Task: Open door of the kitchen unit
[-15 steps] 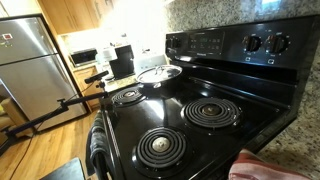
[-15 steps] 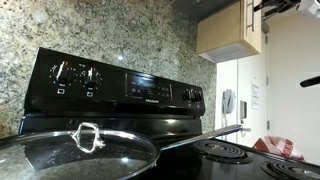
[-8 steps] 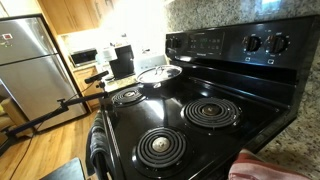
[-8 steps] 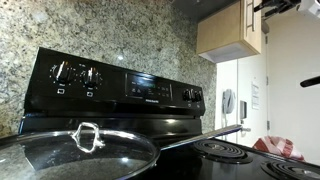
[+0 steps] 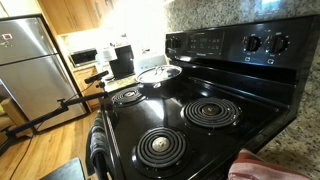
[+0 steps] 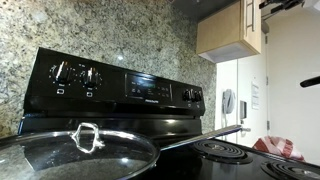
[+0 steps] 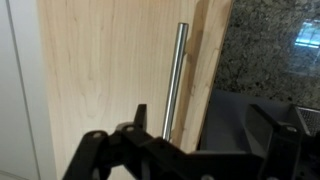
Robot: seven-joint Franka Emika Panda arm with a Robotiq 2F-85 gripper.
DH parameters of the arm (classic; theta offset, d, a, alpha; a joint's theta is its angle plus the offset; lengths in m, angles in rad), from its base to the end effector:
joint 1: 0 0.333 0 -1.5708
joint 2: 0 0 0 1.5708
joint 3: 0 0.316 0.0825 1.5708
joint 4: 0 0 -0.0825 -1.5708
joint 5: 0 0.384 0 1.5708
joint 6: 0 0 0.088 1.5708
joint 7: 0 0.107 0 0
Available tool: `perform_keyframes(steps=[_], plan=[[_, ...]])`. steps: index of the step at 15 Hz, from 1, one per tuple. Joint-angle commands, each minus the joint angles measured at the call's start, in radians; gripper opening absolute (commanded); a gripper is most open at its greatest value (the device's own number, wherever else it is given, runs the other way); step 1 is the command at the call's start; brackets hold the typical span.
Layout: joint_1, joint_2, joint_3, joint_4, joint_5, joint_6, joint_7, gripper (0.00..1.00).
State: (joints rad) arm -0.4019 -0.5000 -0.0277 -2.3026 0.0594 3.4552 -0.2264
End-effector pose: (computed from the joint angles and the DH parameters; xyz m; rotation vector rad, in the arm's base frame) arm 0.3710 -0.1820 0.7380 1.8577 -0.2718 1.9447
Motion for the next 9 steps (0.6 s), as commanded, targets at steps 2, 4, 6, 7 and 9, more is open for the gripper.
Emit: perform_keyframes(steps=[2,4,6,7,9], plan=[[-0.11,-0.099,0.093,-0.08,0.079,0.0,0.036,1.0],[-0.217,-0.125,0.185,-0.113,0.175,0.0,0.071,1.0],[-0.326,-0.151,0.291,-0.154,0.282,0.0,0.123,1.0],[-0.393,-0.158,0.355,-0.167,0.341,0.0,0.153,1.0],[-0.48,-0.174,0.456,-0.187,0.427,0.0,0.206,1.0]])
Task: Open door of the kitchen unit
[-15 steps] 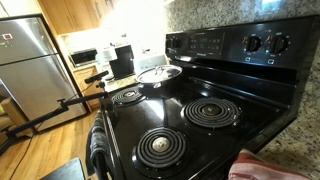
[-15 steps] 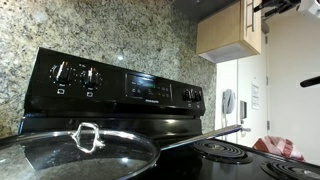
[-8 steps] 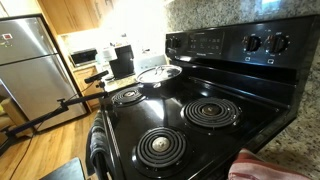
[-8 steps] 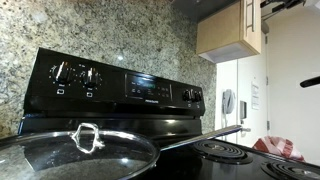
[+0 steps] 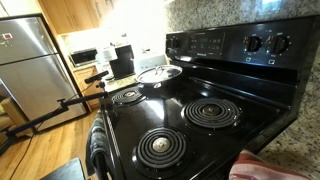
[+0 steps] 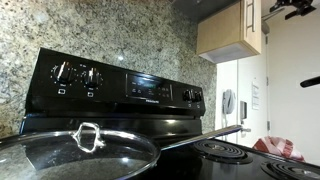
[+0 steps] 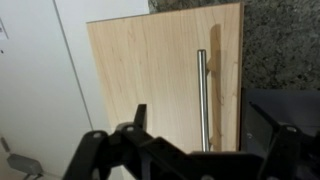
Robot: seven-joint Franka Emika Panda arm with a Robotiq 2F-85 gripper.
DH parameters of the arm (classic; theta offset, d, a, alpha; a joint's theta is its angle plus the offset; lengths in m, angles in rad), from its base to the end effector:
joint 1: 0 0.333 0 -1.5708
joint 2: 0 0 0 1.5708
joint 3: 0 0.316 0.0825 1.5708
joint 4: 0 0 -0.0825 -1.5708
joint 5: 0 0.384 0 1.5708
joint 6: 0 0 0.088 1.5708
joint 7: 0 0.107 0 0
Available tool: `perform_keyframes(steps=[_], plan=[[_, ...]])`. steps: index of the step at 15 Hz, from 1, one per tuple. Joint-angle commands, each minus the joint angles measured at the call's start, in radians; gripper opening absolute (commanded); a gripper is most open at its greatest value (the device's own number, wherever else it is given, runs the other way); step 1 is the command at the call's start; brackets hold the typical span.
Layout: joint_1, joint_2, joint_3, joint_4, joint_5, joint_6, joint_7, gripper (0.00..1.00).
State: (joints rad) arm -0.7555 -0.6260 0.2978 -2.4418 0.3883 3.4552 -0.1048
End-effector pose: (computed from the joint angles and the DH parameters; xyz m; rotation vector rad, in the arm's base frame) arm 0.3419 -0.1690 0.7051 1.8199 -0.6853 1.9643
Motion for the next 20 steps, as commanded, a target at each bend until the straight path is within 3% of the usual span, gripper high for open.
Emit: perform_keyframes(steps=[1,6,9,16,20], plan=[[-0.196,-0.064,0.196,-0.045,0.145,0.0,0.124,1.0],[-0.35,-0.088,0.383,-0.041,0.257,0.0,0.225,1.0],[-0.415,-0.097,0.444,-0.019,0.306,0.0,0.27,1.0],[-0.508,-0.1,0.481,0.073,0.341,-0.035,0.295,1.0],[-0.607,-0.11,0.523,0.148,0.364,-0.06,0.3,1.0]])
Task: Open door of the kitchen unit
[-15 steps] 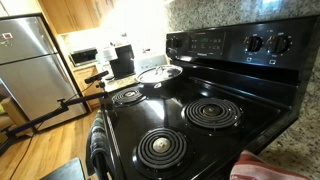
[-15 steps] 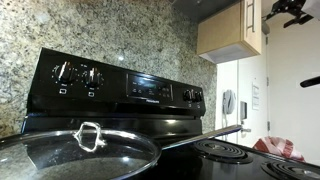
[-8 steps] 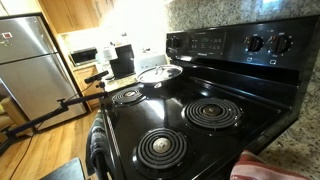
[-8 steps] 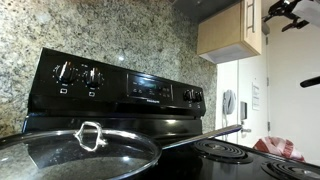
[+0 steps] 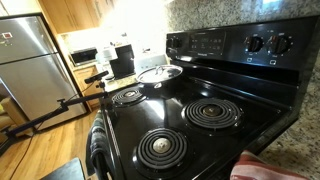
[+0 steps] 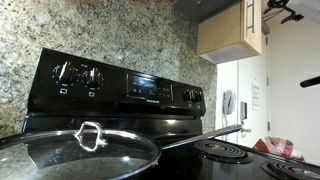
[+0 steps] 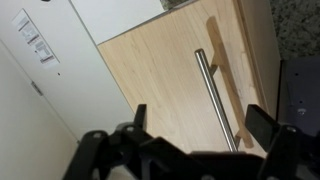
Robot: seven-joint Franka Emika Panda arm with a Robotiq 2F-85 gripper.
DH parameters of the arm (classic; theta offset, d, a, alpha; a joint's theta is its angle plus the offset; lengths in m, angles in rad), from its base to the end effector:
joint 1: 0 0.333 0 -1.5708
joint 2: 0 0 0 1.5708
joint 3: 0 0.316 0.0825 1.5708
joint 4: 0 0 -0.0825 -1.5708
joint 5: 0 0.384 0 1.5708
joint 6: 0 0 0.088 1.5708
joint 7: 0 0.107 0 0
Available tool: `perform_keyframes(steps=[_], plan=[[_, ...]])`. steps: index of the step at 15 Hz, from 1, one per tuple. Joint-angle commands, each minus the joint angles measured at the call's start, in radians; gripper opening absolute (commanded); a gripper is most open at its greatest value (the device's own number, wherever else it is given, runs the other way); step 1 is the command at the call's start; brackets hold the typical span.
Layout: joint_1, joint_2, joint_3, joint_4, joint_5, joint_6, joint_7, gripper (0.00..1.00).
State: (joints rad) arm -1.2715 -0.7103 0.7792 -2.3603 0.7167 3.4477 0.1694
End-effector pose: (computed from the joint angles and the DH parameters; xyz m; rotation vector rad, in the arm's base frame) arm 0.3766 -0.1490 0.6954 1.6004 -1.0983 2.0684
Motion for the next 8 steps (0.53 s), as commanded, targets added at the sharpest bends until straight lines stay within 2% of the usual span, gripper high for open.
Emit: perform_keyframes(steps=[1,6,8], plan=[[-0.123,-0.031,0.057,0.085,0.047,-0.063,0.031,1.0],[-0.272,-0.053,0.136,0.167,0.08,-0.097,0.054,1.0],[-0.311,-0.057,0.161,0.191,0.083,-0.106,0.069,1.0]])
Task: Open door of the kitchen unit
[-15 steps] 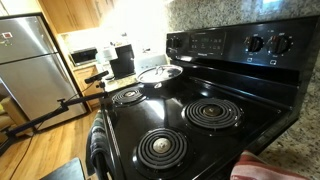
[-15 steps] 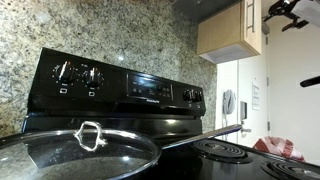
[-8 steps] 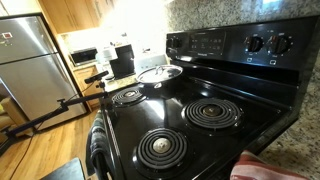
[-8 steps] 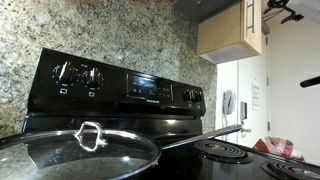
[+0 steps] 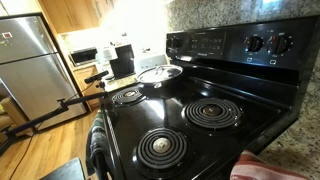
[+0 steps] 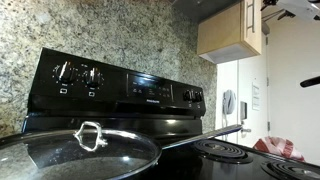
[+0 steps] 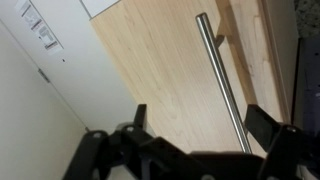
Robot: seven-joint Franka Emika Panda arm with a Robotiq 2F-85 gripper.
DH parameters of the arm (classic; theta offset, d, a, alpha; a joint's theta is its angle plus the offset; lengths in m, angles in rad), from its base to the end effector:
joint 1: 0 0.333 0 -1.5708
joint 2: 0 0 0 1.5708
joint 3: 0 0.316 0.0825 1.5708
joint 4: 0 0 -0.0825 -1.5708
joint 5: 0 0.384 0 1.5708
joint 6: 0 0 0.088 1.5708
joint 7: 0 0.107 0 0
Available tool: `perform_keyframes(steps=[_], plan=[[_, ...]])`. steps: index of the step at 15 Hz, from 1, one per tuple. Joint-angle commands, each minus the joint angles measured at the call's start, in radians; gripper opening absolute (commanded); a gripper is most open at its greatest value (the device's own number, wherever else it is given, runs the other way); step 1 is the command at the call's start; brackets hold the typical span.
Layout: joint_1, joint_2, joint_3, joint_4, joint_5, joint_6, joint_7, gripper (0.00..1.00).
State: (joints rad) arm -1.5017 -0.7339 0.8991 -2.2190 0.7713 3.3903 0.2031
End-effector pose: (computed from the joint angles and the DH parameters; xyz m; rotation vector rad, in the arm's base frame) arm 0.3960 -0.1635 0.7259 1.4984 -1.1321 2.0770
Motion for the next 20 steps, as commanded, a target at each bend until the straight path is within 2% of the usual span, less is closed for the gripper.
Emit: perform_keyframes(steps=[1,10,14,15,20], plan=[[-0.108,-0.038,0.056,0.065,0.029,-0.057,0.043,1.0],[-0.279,-0.05,0.124,0.185,0.015,-0.197,0.14,1.0],[-0.353,-0.074,0.149,0.211,0.013,-0.221,0.189,1.0],[-0.347,-0.063,0.144,0.205,-0.057,-0.206,0.244,1.0],[-0.285,-0.029,0.142,0.19,-0.181,-0.175,0.268,1.0]])
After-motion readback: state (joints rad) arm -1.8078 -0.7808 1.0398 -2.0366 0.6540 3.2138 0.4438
